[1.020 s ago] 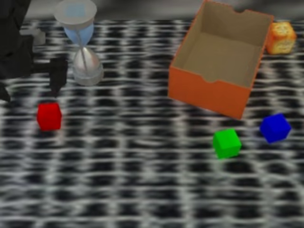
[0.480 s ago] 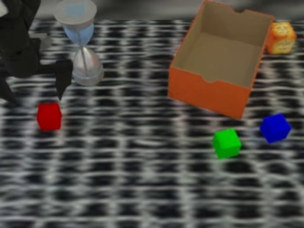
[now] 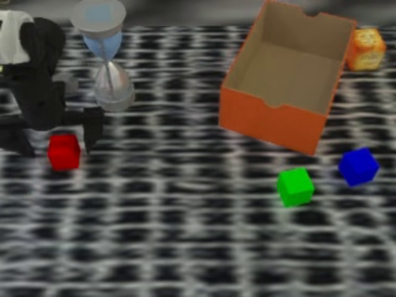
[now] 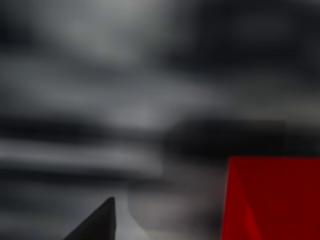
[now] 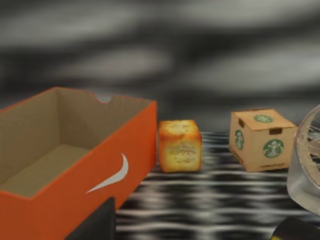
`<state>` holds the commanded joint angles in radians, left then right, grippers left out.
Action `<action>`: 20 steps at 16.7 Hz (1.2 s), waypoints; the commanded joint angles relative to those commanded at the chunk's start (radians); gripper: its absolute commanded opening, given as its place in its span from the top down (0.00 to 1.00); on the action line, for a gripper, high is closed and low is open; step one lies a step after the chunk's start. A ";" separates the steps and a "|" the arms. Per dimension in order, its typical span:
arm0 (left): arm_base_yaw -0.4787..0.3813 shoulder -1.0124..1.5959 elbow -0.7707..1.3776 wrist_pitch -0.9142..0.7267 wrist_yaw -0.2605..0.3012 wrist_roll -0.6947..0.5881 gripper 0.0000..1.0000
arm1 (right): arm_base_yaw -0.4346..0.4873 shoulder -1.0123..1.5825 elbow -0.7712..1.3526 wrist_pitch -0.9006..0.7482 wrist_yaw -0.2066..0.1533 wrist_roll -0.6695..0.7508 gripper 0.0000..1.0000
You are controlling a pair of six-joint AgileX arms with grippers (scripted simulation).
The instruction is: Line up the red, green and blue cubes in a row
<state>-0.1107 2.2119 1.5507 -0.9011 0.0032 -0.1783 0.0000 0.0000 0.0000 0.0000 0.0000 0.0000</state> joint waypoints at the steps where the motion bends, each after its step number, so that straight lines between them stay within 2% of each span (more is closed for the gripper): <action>1: 0.000 0.013 -0.019 0.029 0.000 0.000 0.00 | 0.000 0.000 0.000 0.000 0.000 0.000 0.00; 6: 0.000 0.027 -0.038 0.057 0.000 0.000 0.00 | 0.000 0.000 0.000 0.000 0.000 0.000 0.00; 19: 0.000 0.027 -0.038 0.057 0.000 0.000 0.98 | 0.000 0.000 0.000 0.000 0.000 0.000 0.00; 20: 0.000 0.027 -0.038 0.057 0.000 0.000 1.00 | 0.000 0.000 0.000 0.000 0.000 0.000 0.00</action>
<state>-0.1112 2.2391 1.5127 -0.8443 0.0034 -0.1785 0.0000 0.0000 0.0000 0.0000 0.0000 0.0000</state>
